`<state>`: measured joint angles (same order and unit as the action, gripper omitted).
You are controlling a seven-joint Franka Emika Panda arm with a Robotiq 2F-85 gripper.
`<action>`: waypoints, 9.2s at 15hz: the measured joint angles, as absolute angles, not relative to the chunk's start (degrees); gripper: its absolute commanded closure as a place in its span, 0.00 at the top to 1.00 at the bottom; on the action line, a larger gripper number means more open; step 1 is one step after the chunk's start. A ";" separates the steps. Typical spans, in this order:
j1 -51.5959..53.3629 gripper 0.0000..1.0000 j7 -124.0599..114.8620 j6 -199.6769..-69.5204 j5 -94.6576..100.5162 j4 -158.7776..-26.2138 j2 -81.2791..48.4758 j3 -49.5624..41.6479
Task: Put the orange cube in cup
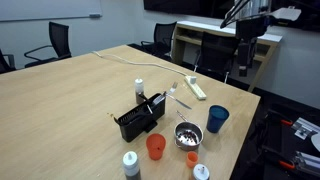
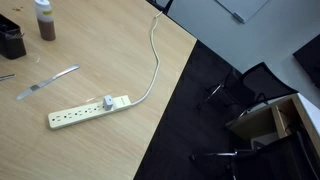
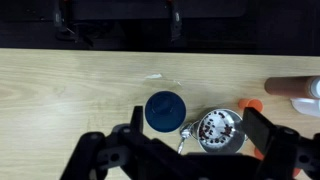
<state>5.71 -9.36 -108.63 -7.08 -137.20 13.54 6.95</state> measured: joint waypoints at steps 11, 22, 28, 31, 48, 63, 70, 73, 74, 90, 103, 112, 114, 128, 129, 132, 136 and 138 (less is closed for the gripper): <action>8.33 1.00 -11.31 -112.75 -7.09 -137.49 10.51 9.40; 9.77 1.00 -11.10 -118.08 -7.12 -137.57 7.42 10.47; 13.55 1.00 -11.24 -132.21 -6.18 -136.29 -5.33 13.30; 14.33 1.00 -12.18 -135.84 -5.04 -134.24 -10.81 13.30; 18.33 1.00 -19.85 -145.14 -3.74 -132.65 -21.22 12.76; 23.84 1.00 -28.64 -145.72 -4.12 -123.07 -32.79 10.91; 23.90 1.00 -28.56 -145.73 -5.54 -122.70 -33.89 11.57; 23.94 1.00 -28.56 -145.73 -5.54 -122.69 -34.13 11.57; 23.94 1.00 -28.55 -145.75 -5.54 -122.68 -34.35 11.57; 26.56 0.20 -27.05 -151.63 -3.08 -121.96 -37.07 9.57; 25.33 0.15 -21.60 -144.85 -2.46 -116.63 -31.24 9.34; 23.57 0.15 -17.90 -142.21 -1.53 -108.31 -31.24 9.31; 23.53 0.15 -17.13 -142.26 -0.60 -106.59 -33.51 9.15; 23.40 0.86 -11.53 -142.55 -0.07 -98.84 -42.80 9.28; 23.42 0.94 -11.30 -142.56 -0.07 -98.81 -42.87 9.40; 23.44 1.00 -10.28 -142.68 -0.07 -98.14 -42.84 10.01; 23.45 1.00 -8.64 -143.00 -0.07 -96.86 -42.26 11.25; 23.44 1.00 -8.26 -143.06 -0.09 -96.49 -41.73 11.83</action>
